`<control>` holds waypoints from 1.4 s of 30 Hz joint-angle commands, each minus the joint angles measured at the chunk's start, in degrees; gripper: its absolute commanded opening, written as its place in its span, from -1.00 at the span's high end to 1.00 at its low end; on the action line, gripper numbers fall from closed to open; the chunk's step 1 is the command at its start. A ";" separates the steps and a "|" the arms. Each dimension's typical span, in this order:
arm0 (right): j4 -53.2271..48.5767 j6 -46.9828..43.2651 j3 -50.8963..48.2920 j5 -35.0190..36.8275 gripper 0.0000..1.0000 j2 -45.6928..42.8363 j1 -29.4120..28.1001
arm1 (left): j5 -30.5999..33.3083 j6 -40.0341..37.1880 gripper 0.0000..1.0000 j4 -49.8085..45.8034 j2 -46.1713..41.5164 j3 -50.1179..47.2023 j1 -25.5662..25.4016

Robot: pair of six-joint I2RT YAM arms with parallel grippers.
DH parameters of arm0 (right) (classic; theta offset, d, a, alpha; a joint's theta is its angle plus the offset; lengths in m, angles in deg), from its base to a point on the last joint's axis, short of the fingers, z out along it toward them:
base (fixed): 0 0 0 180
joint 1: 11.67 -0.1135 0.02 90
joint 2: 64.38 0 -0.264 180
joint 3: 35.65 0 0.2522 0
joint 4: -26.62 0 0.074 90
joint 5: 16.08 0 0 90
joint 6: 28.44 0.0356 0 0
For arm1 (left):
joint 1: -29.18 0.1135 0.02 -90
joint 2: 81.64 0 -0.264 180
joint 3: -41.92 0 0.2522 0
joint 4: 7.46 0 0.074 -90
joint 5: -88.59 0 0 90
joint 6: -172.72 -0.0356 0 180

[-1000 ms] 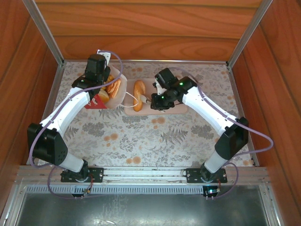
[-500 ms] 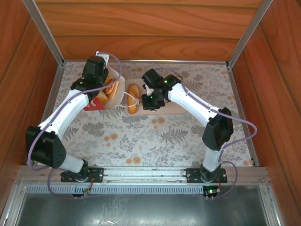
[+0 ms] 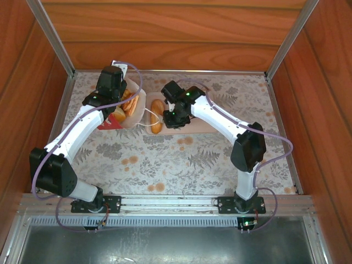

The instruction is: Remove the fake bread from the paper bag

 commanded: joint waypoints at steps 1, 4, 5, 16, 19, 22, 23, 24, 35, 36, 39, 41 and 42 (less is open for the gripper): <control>0.04 0.77 2.09 0.74 0.65 0.48 -0.41 | 0.39 0.26 1.00 3.76 -2.35 0.16 -0.17; 0.56 0.77 2.15 0.08 0.49 0.55 -0.42 | 0.36 0.32 1.00 3.76 -2.15 0.29 -0.19; 0.74 0.77 2.21 -0.07 0.45 0.50 -0.41 | 0.38 0.32 1.00 3.71 -2.15 0.38 -0.21; 1.88 0.77 2.14 -1.33 0.13 -0.75 -0.43 | 0.18 0.19 1.00 3.31 -1.82 1.08 -0.22; 2.37 0.86 1.89 -1.68 0.12 -1.49 -0.41 | 0.00 0.24 1.00 3.24 -1.83 1.08 -0.19; 2.92 0.95 1.53 -2.17 0.11 -2.55 -0.41 | -0.08 0.39 1.00 3.14 -1.83 1.08 -0.15; 3.07 1.03 1.42 -2.25 0.11 -2.93 -0.34 | -0.16 0.40 1.00 3.12 -1.86 1.00 -0.22; 3.12 1.03 1.36 -2.34 0.11 -3.33 -0.32 | -0.18 0.49 1.00 3.09 -1.93 0.98 -0.18; 1.52 1.20 -0.61 0.74 0.17 -9.88 0.37 | -1.39 1.38 1.00 3.09 -2.09 0.98 -0.16; 1.22 1.23 -0.89 1.27 0.17 -10.78 0.51 | -1.47 1.38 1.00 3.11 -2.11 1.00 -0.21; 0.07 1.00 -1.56 3.18 0.19 -13.97 0.98 | -2.14 1.33 1.00 3.06 -2.31 0.60 -0.22; -0.41 0.61 -1.78 4.22 0.21 -16.91 1.00 | -2.43 1.47 1.00 3.07 -2.55 0.38 -0.18; -0.69 0.43 -1.67 4.57 0.21 -17.68 1.00 | -2.51 1.55 1.00 3.10 -2.58 0.29 -0.28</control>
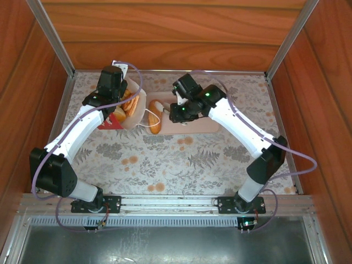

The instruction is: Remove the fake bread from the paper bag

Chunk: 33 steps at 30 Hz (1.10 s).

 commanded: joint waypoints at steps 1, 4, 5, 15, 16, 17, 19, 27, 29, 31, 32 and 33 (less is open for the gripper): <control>-1.68 -0.30 0.10 3.00 0.21 -4.59 0.52 | -0.81 1.11 1.00 2.89 -2.76 0.13 -0.24; -2.44 -0.37 0.68 3.55 0.24 -6.53 0.52 | -1.09 1.36 1.00 2.89 -2.98 -0.23 -0.32; -2.13 -0.33 0.70 3.12 0.24 -7.21 0.52 | -1.17 1.46 1.00 2.90 -2.97 -0.31 -0.33; 6.57 -0.22 1.26 -9.43 0.25 -8.03 -1.94 | -1.61 1.80 1.00 2.83 -2.93 -0.59 -0.33; 6.80 -0.40 2.05 -9.83 0.25 -7.16 -2.55 | -1.60 1.82 1.00 2.82 -2.89 -0.59 -0.31; 6.64 -0.50 2.95 -9.98 0.25 -6.15 -3.15 | -1.53 1.75 1.00 2.84 -2.80 -0.51 -0.28; 6.72 -0.81 4.59 -10.99 0.25 -4.12 -4.19 | -1.53 1.73 1.00 2.73 -2.61 -0.50 -0.33; 6.25 -0.62 9.78 -14.15 0.26 5.33 -5.76 | -1.57 1.53 1.00 2.72 -1.92 -0.17 -0.34; 5.31 -0.41 11.33 -13.99 0.26 7.57 -5.80 | -1.59 1.50 1.00 2.74 -1.77 -0.15 -0.38; 4.48 -0.26 12.50 -13.05 0.26 9.32 -5.80 | -1.70 1.54 1.00 2.86 -1.74 -0.15 -0.34; 4.16 -0.09 13.06 -12.47 0.24 10.15 -5.76 | -1.76 1.55 1.00 2.94 -1.66 -0.15 -0.34; 3.80 0.00 13.57 -11.75 0.23 10.81 -5.68 | -1.79 1.55 1.00 2.98 -1.65 -0.15 -0.34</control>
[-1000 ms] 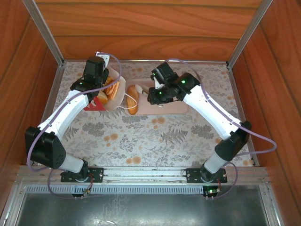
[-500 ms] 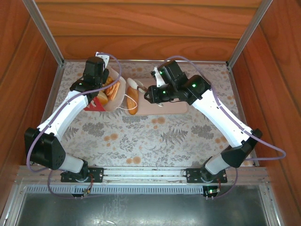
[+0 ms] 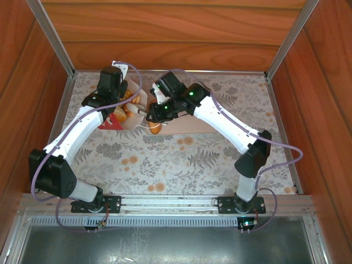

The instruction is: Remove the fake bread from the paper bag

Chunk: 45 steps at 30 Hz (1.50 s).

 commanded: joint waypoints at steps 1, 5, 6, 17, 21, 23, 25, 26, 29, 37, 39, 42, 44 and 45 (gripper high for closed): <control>-1.24 0.38 3.26 1.21 0.22 1.18 -0.16 | -0.09 0.70 1.00 3.03 -0.80 0.29 -0.34; -1.32 1.21 3.59 3.43 0.23 2.58 0.03 | -0.05 0.44 1.00 3.01 -0.69 0.29 -0.52; -1.36 1.49 3.54 3.74 0.22 2.81 0.10 | -0.01 0.35 1.00 3.07 -0.60 0.29 -0.64; -2.01 2.46 6.32 4.76 0.16 6.49 1.60 | -0.70 0.35 1.00 3.04 -1.18 -0.19 -1.44; -2.58 2.79 7.71 5.13 0.15 7.91 2.05 | -0.73 0.76 1.00 3.05 -1.24 -0.50 -1.83; -2.89 2.90 8.20 5.38 0.15 8.30 2.14 | -0.64 0.92 1.00 3.04 -1.12 -0.74 -1.94; -3.03 3.07 8.25 5.76 0.15 8.50 2.23 | -0.47 0.97 1.00 3.06 -0.95 -0.85 -2.03; -3.11 3.23 8.16 5.98 0.15 8.56 2.31 | -0.38 1.03 1.00 3.09 -0.80 -0.85 -2.09; -2.89 3.69 7.73 6.10 0.15 8.57 2.48 | -0.40 1.05 1.00 3.10 -0.55 -0.77 -2.36; 0.19 4.91 5.39 4.58 0.06 7.86 3.35 | -0.17 0.29 1.00 3.22 -0.15 -0.26 -2.62; 1.76 5.29 4.51 3.39 0.06 7.59 3.78 | -0.13 0.27 1.00 3.22 -0.17 -0.24 -2.67; 3.20 5.91 3.81 2.40 0.08 8.16 4.49 | -0.17 0.26 1.00 3.18 -0.34 -0.19 -2.74; 4.41 6.45 3.33 1.24 0.10 8.57 5.01 | -0.17 0.27 1.00 3.19 -0.36 -0.22 -2.73; 4.88 6.71 3.32 0.87 0.12 8.81 5.25 | -0.17 0.27 1.00 3.22 -0.37 -0.24 -2.76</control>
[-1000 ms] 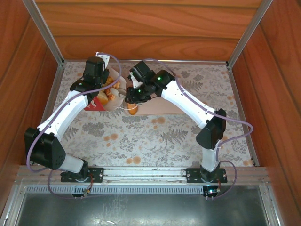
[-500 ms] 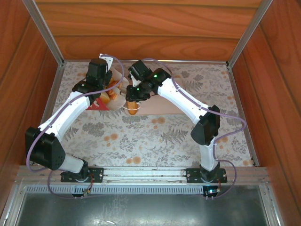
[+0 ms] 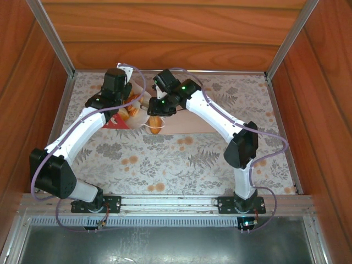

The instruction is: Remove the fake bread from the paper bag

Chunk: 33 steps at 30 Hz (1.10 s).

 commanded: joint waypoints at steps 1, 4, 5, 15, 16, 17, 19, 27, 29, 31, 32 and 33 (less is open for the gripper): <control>3.55 1.75 -0.61 -2.01 0.12 0.79 1.14 | 0.19 0.38 1.00 2.76 -0.41 0.61 -0.36; 4.60 1.91 0.30 -3.06 0.13 1.55 1.35 | 0.08 0.31 1.00 2.78 -0.36 0.53 -0.42; 4.63 1.93 0.80 -3.31 0.14 1.92 1.41 | 0.00 0.48 1.00 2.84 -0.34 0.53 -0.42; 4.61 1.50 1.75 -4.24 0.45 2.80 1.41 | -0.01 0.48 1.00 2.76 0.05 0.70 -0.42; 4.96 1.50 1.29 -4.37 0.49 2.38 1.41 | 0.08 0.48 1.00 2.73 0.06 0.70 -0.42; 5.47 1.37 0.79 -4.58 0.54 1.82 1.41 | 0.21 0.48 1.00 2.72 0.20 0.79 -0.42; 6.82 1.33 -0.44 -5.38 0.60 0.62 1.41 | 0.31 0.54 1.00 2.59 0.35 0.88 -0.42; 9.37 0.42 -4.01 -6.63 0.65 -4.56 1.24 | 1.00 1.09 1.00 2.13 0.69 1.40 -0.42; 9.64 0.28 -4.86 -6.44 0.66 -5.76 1.23 | 1.38 1.27 1.00 1.98 0.77 1.49 -0.42; 10.10 0.14 -5.86 -6.48 0.67 -7.04 1.15 | 1.74 1.41 1.00 1.97 0.91 1.65 -0.43; 10.46 0.09 -6.44 -6.56 0.68 -7.74 1.15 | 2.08 1.53 1.00 1.91 0.97 1.73 -0.42; 10.65 0.10 -6.96 -6.52 0.69 -8.43 1.08 | 2.18 1.54 1.00 1.88 1.07 1.83 -0.42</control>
